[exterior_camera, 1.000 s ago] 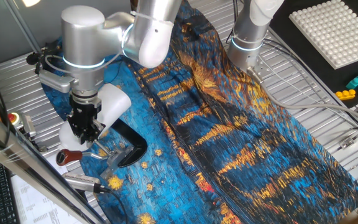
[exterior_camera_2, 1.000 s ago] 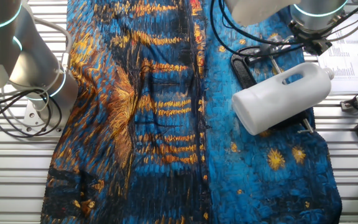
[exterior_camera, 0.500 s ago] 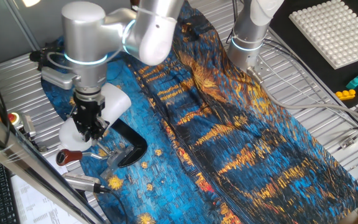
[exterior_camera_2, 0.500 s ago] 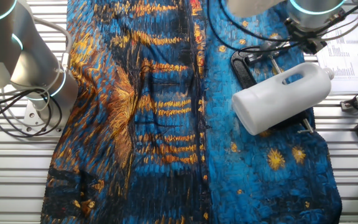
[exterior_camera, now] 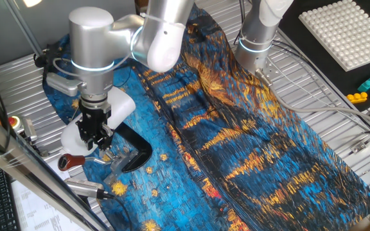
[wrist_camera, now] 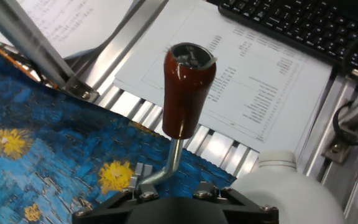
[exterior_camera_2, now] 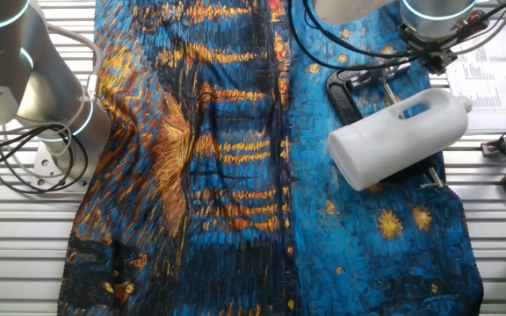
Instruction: Push down the lever
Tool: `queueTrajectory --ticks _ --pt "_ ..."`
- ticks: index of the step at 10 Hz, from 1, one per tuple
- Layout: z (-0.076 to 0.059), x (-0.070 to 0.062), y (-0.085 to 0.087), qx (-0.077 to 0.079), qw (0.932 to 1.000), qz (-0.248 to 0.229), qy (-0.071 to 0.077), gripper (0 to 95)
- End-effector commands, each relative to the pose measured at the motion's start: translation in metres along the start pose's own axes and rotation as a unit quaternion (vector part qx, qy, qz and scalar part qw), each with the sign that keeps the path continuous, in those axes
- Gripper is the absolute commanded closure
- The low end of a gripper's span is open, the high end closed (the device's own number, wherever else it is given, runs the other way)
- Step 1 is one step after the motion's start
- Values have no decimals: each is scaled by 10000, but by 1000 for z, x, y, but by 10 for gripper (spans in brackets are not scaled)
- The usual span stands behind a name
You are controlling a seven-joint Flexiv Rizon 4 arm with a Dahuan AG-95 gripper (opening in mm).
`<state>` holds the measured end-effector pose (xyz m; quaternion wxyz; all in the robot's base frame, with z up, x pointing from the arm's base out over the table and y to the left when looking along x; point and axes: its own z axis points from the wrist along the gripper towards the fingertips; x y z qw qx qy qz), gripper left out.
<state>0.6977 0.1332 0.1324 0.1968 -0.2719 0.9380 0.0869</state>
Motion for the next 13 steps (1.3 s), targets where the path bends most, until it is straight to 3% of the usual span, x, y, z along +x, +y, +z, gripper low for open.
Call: queueTrajectory --ticks 1,5,7,13 --pt "-5 -10 3 -16 10000 85 37 570" --pt "-20 -37 8 -134 9998 139 -101 570" --pt "-20 -36 4 -121 9999 51 -91 570" --pt "0 -28 0 -42 9998 -20 -190 570"
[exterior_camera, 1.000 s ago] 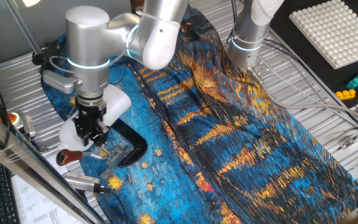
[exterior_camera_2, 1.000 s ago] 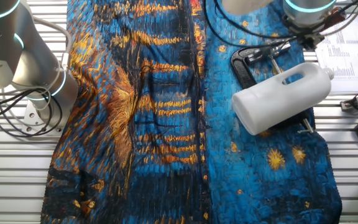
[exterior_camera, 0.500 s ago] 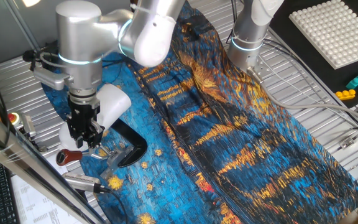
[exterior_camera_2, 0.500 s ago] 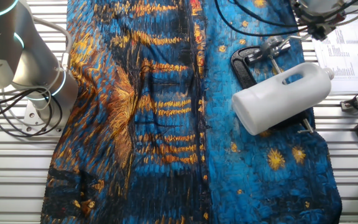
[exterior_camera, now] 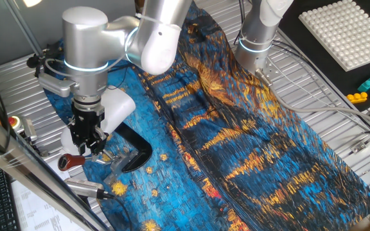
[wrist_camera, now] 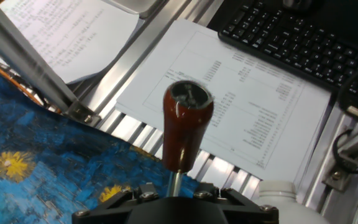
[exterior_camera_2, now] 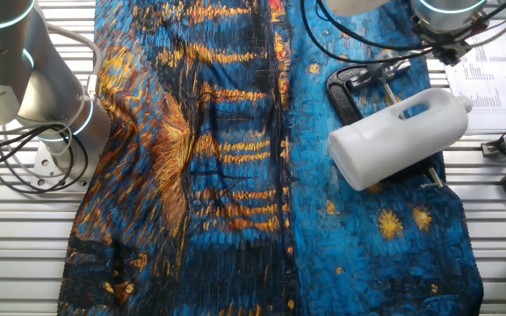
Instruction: Push down the lever
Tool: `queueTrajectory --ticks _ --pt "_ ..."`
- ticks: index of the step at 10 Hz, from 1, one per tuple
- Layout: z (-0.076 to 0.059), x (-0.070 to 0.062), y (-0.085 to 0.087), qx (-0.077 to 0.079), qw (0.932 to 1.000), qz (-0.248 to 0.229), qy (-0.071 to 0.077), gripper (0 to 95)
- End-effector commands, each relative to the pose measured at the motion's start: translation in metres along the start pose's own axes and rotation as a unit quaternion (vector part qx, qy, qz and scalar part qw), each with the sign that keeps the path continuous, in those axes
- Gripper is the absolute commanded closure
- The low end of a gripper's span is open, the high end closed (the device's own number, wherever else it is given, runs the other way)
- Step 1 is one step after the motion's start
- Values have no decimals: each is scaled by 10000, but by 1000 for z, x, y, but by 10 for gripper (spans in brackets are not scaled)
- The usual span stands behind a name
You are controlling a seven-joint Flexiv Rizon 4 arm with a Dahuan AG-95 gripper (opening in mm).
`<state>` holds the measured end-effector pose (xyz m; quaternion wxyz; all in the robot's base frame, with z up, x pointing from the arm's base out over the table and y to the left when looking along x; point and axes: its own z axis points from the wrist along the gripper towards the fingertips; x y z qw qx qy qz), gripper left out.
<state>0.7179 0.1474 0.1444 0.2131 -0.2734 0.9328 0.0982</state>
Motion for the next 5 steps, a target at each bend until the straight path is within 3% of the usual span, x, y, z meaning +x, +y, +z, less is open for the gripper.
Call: queueTrajectory --ticks 1,2,5 --pt "3 0 0 29 10000 59 -14 570" --pt "5 0 1 36 9999 107 -34 760" --pt "6 1 0 50 9998 156 -110 760"
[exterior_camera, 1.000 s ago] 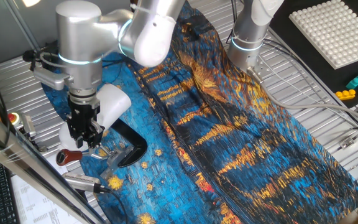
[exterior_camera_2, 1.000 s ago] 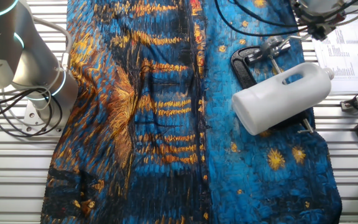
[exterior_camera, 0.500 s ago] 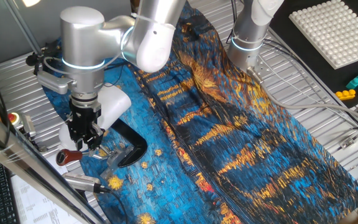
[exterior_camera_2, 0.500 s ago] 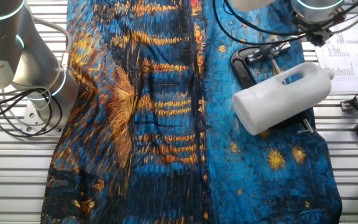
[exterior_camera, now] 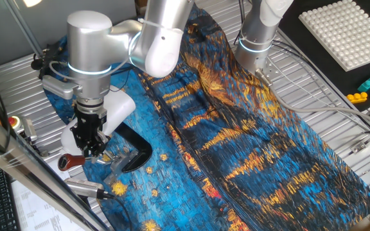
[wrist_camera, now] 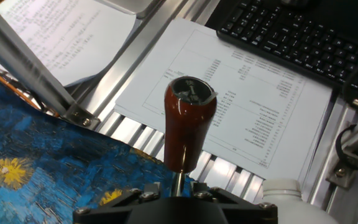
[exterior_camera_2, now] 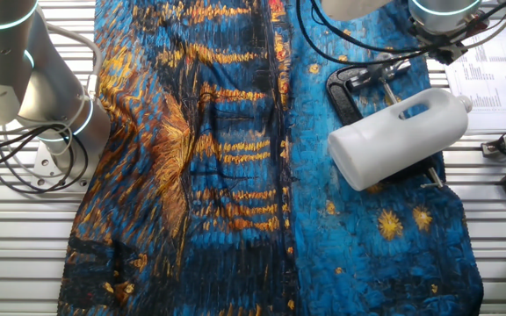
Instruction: Push down the lever
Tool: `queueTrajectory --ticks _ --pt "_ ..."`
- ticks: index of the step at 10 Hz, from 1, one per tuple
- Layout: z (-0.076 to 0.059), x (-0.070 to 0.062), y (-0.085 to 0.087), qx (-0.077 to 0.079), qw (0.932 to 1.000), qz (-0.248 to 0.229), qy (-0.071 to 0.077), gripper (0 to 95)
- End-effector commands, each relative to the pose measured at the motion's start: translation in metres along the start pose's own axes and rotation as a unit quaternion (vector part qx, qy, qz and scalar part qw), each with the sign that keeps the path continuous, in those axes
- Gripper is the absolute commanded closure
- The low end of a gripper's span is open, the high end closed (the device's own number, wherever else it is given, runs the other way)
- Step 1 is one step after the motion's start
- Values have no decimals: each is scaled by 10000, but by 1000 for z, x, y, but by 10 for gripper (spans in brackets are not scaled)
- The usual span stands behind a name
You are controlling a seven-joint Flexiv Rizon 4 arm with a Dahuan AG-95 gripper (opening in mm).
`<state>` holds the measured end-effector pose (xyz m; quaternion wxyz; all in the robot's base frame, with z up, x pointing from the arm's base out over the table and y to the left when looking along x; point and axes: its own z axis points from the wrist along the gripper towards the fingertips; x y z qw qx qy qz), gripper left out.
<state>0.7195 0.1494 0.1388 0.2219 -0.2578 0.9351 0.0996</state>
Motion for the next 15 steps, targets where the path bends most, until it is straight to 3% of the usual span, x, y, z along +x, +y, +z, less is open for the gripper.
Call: queueTrajectory --ticks 1,5,10,11,15 --pt "-1 0 0 -11 10000 29 -59 760" --pt "-1 0 0 -67 9998 83 -154 760" --pt "-1 0 0 -74 9997 138 -165 760" --pt "-1 0 0 -61 9995 234 -197 950" --pt "-1 0 0 -22 9990 378 -223 950"
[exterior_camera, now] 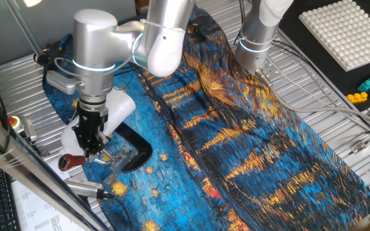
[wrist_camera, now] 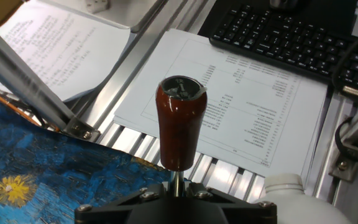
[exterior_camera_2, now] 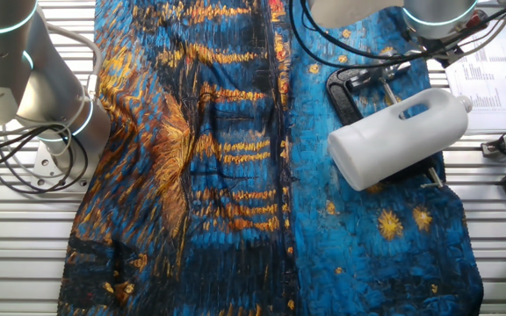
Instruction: Push down the lever
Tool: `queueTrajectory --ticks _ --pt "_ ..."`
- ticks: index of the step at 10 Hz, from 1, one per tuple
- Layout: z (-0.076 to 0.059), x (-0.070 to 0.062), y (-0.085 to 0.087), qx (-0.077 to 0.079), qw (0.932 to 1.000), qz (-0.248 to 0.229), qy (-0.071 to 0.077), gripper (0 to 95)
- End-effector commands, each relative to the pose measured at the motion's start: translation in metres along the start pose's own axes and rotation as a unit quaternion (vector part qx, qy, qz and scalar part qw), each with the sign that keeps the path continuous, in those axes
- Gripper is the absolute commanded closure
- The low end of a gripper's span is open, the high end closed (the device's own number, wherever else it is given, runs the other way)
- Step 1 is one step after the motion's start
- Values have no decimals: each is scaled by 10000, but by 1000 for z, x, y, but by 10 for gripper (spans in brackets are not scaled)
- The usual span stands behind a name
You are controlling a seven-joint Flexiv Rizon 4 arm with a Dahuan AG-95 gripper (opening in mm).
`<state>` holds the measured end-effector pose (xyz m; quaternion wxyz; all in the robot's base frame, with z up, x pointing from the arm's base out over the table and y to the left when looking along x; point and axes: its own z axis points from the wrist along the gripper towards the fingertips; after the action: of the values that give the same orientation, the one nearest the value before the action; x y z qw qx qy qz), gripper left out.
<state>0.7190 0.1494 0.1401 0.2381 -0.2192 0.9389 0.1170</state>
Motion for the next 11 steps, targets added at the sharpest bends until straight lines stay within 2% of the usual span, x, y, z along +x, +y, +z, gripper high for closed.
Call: queueTrajectory --ticks 1,8,11 --pt "0 0 0 7 10000 -27 2 950" --pt "-1 4 -2 -13 10000 -67 24 950" --pt "-4 6 -2 -79 10000 -53 30 950"
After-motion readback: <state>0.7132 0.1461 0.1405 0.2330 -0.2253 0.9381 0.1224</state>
